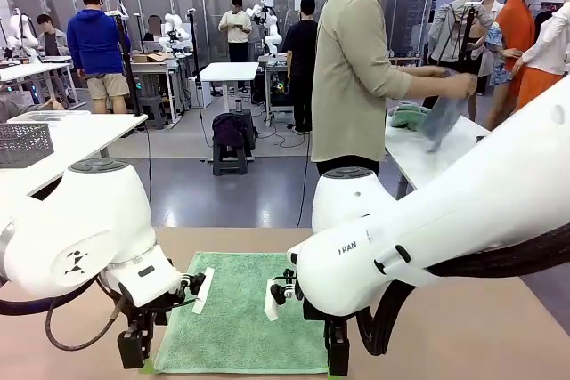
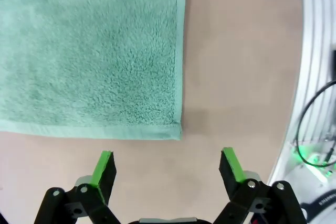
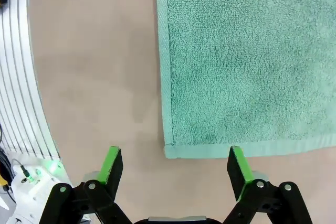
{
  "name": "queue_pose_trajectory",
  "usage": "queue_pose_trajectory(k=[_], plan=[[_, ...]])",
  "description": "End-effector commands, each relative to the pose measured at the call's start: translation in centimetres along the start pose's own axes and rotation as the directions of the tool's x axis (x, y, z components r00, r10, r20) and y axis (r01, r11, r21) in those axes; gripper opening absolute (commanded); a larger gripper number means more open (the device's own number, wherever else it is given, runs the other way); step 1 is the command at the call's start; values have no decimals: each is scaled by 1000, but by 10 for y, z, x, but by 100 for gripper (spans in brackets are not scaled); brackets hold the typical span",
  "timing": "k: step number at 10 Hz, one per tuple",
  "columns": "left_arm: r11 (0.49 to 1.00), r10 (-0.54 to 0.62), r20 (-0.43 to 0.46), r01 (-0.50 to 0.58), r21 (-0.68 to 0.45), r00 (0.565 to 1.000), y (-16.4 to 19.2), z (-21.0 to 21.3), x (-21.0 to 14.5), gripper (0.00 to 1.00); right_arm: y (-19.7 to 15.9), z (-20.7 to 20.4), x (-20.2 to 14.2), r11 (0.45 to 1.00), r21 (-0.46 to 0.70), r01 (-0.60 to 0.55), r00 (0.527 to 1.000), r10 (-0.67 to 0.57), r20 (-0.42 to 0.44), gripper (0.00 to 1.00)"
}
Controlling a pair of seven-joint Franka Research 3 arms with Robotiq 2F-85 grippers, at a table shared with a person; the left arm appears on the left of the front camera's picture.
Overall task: Fold the towels and place them in the basket.
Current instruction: When a person lays out a Towel with hook on the table, fold it in half twice.
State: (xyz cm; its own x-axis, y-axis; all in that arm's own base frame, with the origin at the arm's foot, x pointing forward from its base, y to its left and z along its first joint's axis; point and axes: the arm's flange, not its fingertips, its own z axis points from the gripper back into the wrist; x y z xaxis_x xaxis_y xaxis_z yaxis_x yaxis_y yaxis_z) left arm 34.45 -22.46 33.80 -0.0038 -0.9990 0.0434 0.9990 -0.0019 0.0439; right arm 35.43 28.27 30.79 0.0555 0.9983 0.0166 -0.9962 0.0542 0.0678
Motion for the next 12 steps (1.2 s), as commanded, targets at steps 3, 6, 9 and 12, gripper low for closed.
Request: queue_pose_trajectory(k=[3, 6, 9, 12], plan=[[999, -49, -1, 49, -9, 999, -24, -32, -33, 100, -7, -5, 10, 1000, -13, 10, 999, -10, -31, 100], [996, -83, 9, 83, 16, 997, -30, -39, -30, 100, -7, -6, 9, 1000, -18, 9, 999, -10, -33, 100], [997, -69, 1, 69, 28, 998, -38, -42, -24, 100, -7, -9, 7, 1000, -20, 3, 999, -4, -33, 100], [998, -62, -16, 62, 34, 998, -40, -49, -19, 100, -5, -13, 4, 1000, -24, -8, 1000, 8, -27, 100]])
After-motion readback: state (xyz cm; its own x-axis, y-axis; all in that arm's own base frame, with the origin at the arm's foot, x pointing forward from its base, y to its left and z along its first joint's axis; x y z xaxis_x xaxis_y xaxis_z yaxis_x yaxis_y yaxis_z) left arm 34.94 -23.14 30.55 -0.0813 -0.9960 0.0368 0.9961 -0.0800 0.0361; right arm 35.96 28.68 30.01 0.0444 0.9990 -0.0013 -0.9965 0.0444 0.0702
